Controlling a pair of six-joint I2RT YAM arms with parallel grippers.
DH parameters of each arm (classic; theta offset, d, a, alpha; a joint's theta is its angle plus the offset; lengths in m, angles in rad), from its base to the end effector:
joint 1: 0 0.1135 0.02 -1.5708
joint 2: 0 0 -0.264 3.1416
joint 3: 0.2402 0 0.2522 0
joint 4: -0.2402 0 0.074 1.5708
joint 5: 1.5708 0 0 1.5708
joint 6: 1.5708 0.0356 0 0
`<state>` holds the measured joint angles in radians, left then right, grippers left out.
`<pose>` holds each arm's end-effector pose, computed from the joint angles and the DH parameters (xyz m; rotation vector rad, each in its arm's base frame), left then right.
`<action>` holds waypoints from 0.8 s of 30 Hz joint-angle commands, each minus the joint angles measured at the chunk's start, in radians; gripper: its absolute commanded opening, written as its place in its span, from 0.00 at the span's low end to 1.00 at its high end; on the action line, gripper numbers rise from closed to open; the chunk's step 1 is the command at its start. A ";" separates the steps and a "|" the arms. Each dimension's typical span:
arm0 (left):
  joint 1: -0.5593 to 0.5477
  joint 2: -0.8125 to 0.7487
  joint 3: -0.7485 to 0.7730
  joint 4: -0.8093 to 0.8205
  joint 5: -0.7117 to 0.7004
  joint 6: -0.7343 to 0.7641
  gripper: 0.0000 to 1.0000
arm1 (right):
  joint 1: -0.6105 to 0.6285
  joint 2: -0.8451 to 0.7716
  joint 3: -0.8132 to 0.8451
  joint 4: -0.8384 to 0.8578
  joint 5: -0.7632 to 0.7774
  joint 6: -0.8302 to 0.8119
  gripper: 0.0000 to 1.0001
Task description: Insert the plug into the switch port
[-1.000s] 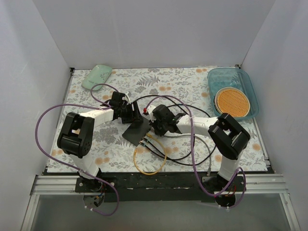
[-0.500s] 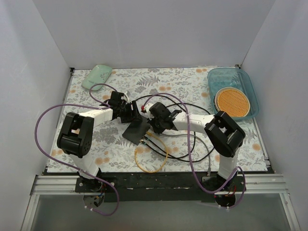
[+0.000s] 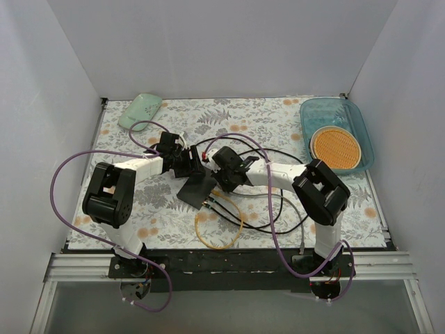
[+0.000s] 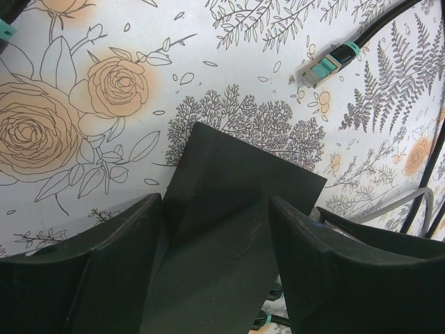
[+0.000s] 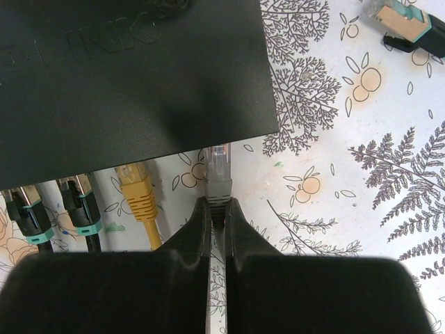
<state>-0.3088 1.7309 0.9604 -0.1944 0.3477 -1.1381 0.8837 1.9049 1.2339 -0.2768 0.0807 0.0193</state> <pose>0.3210 -0.1151 0.1582 -0.9737 2.5884 -0.9349 0.2557 0.3071 0.1687 -1.0317 2.3152 0.2640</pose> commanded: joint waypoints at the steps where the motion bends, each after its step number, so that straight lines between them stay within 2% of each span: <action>1: -0.018 -0.034 0.024 -0.023 0.076 -0.018 0.61 | 0.001 0.057 0.019 -0.007 0.034 -0.047 0.01; 16: -0.018 -0.073 0.034 -0.027 0.005 -0.009 0.67 | 0.008 0.102 0.095 -0.108 0.045 -0.110 0.01; 24: -0.009 -0.102 0.024 -0.039 -0.082 -0.017 0.78 | 0.008 0.125 0.099 -0.153 0.053 -0.143 0.01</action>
<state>-0.3168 1.6947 0.9642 -0.2218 0.3012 -1.1477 0.8921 1.9678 1.3415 -0.3759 0.1104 -0.0898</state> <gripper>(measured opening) 0.768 0.061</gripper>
